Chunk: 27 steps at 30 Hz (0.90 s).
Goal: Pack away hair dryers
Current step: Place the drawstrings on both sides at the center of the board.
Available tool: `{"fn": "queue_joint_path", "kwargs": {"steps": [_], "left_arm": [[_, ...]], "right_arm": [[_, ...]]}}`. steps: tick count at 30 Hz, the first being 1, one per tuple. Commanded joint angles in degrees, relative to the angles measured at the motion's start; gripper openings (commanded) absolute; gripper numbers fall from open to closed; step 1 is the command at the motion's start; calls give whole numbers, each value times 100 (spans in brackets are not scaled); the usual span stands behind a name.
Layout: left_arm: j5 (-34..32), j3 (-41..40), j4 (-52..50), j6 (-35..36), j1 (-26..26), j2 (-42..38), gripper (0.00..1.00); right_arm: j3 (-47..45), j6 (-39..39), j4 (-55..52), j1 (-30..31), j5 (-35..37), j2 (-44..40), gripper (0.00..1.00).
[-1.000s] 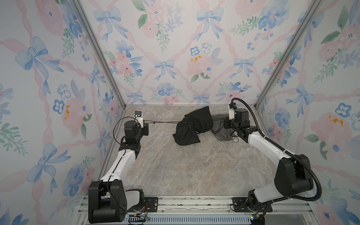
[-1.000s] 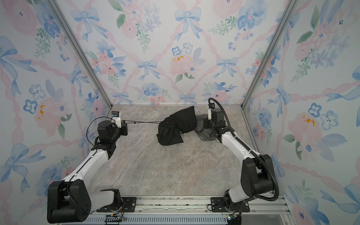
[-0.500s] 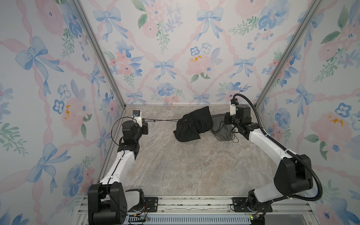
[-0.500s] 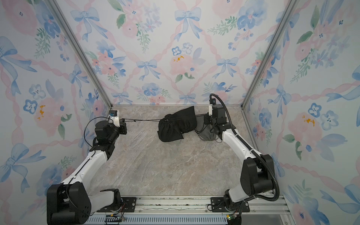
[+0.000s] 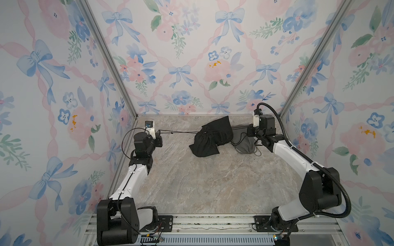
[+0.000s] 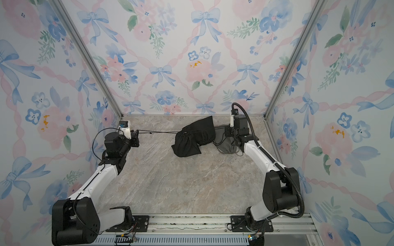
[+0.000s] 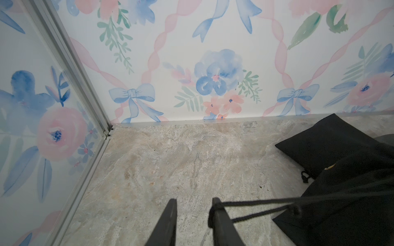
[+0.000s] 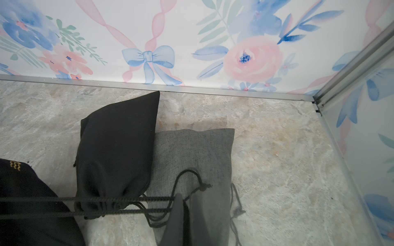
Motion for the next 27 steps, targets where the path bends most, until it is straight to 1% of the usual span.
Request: {"fn": "queue_joint_path", "kwargs": {"steps": [1,2,3,6,7,10,13,16,17,22,25,27], "left_arm": [[-249,-76,287,34,-36,-37,41],[-168,-97,312,41,-72,-45,44],[-51,-112,346,52,-107,-44,49],[212,-133,410,58,-205,-59,56],[314,-138,454,45,-242,-62,57],[600,-138,481,80,-420,-48,58],[937,-138,488,145,-623,-43,59],[1067,-328,480,247,-869,-28,59],[1079,-342,478,283,-931,-30,61],[1277,-344,479,246,-1104,19,79],[1063,-341,479,213,-1159,9,87],[886,-361,487,215,-1161,-45,90]], "right_arm": [[-99,114,-58,-176,258,-59,11],[-127,124,-21,-156,136,-95,16],[-153,114,29,-123,-41,-132,22],[-200,129,214,40,-589,-224,34],[-188,153,279,111,-831,-226,38],[-151,272,466,329,-1315,-229,45],[-62,328,547,558,-1529,-231,48],[18,297,515,713,-1508,-267,49],[24,306,512,731,-1485,-393,49],[-68,207,458,743,-1357,-652,51],[-161,52,377,724,-1203,-881,55],[-307,-35,388,683,-1156,-1043,59]]}}
